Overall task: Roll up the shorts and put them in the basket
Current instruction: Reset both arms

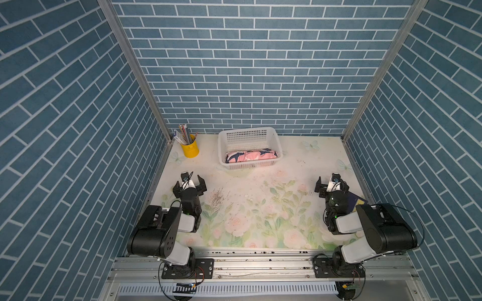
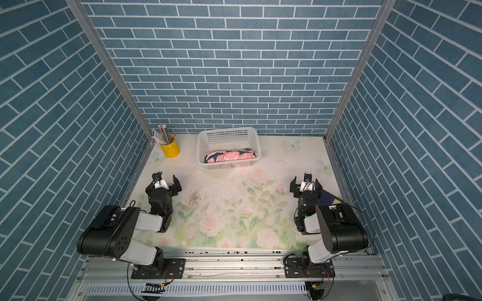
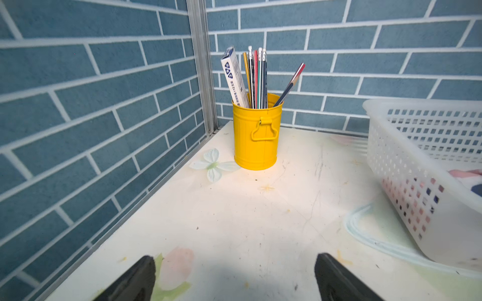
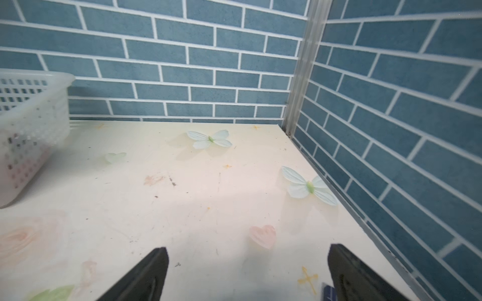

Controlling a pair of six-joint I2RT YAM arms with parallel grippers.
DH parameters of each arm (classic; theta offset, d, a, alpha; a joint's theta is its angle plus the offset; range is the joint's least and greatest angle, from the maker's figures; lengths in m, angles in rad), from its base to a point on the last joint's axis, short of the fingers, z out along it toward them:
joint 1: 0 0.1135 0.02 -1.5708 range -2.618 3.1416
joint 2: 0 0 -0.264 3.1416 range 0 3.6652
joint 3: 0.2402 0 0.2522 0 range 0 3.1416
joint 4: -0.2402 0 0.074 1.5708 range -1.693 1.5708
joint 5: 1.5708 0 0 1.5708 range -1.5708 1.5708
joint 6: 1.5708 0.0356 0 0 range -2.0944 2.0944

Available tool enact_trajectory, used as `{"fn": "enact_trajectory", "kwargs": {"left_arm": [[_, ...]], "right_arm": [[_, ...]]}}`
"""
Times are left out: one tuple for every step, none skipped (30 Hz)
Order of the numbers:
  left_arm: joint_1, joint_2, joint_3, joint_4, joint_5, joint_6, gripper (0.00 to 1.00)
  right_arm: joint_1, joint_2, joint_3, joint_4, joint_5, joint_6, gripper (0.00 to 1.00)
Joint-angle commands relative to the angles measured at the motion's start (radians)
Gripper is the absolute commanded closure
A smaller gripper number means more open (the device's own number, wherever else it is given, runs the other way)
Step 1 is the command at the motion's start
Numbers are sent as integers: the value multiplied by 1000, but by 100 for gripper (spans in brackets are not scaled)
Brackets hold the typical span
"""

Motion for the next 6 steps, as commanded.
{"fn": "enact_trajectory", "kwargs": {"left_arm": [[9, 2, -9, 71, 31, 5, 0], [11, 3, -6, 72, 33, 2, 0], [11, 18, -16, 121, 27, 14, 0], [10, 0, -8, 68, 33, 3, 0], [11, 5, -11, 92, 30, 5, 0], [5, 15, -21, 124, 16, 16, 0]], "right_arm": [[-33, 8, 35, -19, -105, -10, 0], [-40, 9, 37, -21, -123, -6, 0], [-48, 8, 39, -26, -134, -3, 0], [-48, 9, 40, -25, -135, -3, 0], [-48, 5, 36, -21, -135, -5, 0], [-48, 1, 32, -18, -131, -6, 0]]}}
